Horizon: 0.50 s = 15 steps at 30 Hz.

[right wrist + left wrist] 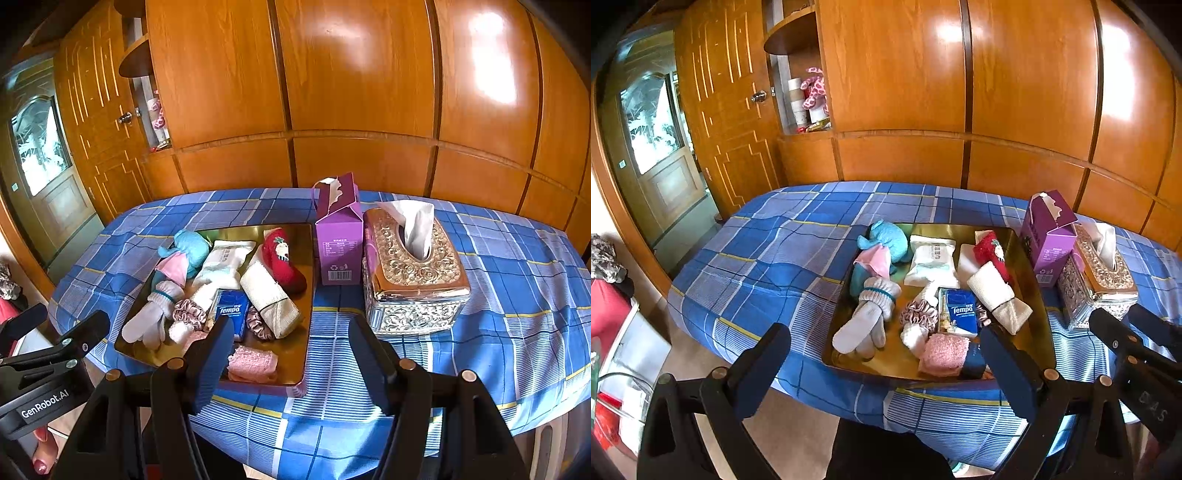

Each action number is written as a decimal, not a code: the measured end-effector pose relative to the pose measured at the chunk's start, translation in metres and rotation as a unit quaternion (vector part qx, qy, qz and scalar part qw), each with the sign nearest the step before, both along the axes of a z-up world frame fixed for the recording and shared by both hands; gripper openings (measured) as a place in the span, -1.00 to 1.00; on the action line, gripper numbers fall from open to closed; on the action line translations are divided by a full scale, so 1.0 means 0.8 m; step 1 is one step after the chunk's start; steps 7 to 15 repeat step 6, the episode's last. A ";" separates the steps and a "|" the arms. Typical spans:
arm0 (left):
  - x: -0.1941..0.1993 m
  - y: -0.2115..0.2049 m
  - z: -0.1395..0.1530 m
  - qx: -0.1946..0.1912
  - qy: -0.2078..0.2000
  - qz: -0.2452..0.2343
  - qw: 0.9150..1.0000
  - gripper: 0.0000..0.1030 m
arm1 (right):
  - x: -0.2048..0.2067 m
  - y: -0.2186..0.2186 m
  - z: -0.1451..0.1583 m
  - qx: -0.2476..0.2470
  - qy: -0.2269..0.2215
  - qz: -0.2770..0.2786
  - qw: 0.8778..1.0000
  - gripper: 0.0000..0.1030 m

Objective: Organize soft objects

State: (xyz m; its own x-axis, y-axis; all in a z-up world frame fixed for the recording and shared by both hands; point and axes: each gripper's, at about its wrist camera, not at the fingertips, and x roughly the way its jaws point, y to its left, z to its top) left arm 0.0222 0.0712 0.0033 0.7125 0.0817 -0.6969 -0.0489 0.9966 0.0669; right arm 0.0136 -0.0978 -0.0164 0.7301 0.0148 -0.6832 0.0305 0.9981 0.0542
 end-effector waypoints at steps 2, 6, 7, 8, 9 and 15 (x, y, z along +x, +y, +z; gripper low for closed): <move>0.001 -0.001 -0.001 0.003 -0.002 -0.001 1.000 0.99 | 0.000 -0.002 0.000 0.002 0.000 -0.001 1.000 0.27; 0.000 -0.003 -0.004 0.013 -0.008 0.005 1.000 0.99 | 0.003 -0.008 -0.002 0.008 0.004 -0.005 1.000 0.27; 0.000 -0.003 -0.004 0.013 -0.008 0.005 1.000 0.99 | 0.003 -0.008 -0.002 0.008 0.004 -0.005 1.000 0.27; 0.000 -0.003 -0.004 0.013 -0.008 0.005 1.000 0.99 | 0.003 -0.008 -0.002 0.008 0.004 -0.005 1.000 0.27; 0.000 -0.003 -0.004 0.013 -0.008 0.005 1.000 0.99 | 0.003 -0.008 -0.002 0.008 0.004 -0.005 1.000 0.27; 0.000 -0.003 -0.004 0.013 -0.008 0.005 1.000 0.99 | 0.003 -0.008 -0.002 0.008 0.004 -0.005 1.000 0.27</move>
